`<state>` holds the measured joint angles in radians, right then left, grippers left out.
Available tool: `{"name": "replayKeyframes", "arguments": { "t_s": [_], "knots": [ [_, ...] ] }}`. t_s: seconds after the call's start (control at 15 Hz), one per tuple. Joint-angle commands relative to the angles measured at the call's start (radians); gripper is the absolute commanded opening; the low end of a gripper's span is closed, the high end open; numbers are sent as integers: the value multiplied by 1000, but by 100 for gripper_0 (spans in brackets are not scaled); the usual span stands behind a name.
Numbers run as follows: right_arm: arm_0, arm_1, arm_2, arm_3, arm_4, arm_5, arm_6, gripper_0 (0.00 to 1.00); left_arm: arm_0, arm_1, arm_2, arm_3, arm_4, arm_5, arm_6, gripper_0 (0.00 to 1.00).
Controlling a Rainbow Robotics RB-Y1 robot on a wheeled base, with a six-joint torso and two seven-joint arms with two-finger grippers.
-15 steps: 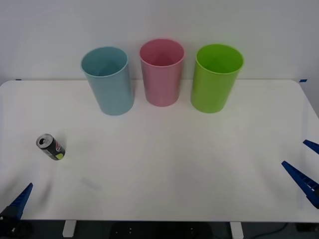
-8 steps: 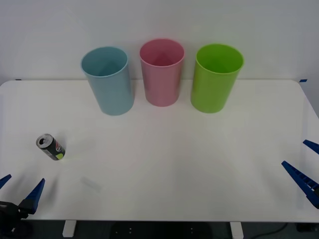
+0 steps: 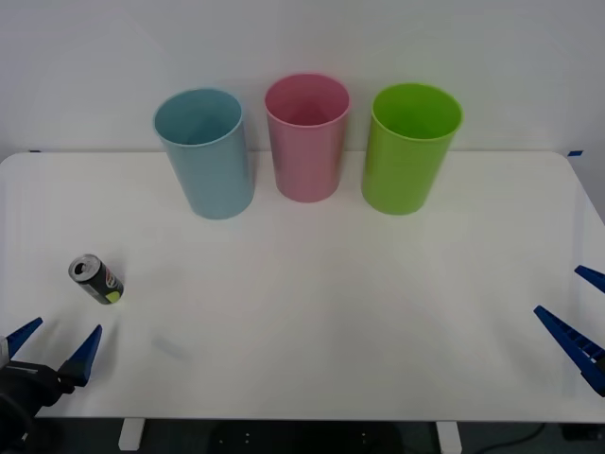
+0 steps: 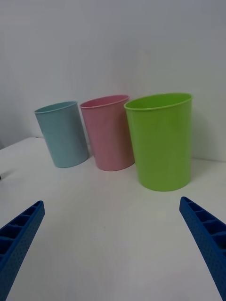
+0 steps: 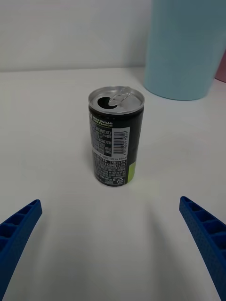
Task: Grasp the object on the table and drop it into the matching bin: aluminum can to the light blue bin, PET bottle to the pink bin.
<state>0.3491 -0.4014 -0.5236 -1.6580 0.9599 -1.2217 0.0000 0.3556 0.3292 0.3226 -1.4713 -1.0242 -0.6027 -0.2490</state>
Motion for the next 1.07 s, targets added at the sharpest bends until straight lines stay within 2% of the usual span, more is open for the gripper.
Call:
{"name": "replayKeyframes", "arguments": {
  "t_s": [0.07,0.47,1.07],
  "knots": [
    [0,0,0,0,0,0,0,100,-47,-21,-1,65,29,0,-88,100],
    [0,0,0,0,0,0,0,100,-104,-73,-1,95,36,7,-105,100],
    [0,0,0,0,0,0,0,100,-178,-76,1,134,66,61,-115,100]
  ]
}}
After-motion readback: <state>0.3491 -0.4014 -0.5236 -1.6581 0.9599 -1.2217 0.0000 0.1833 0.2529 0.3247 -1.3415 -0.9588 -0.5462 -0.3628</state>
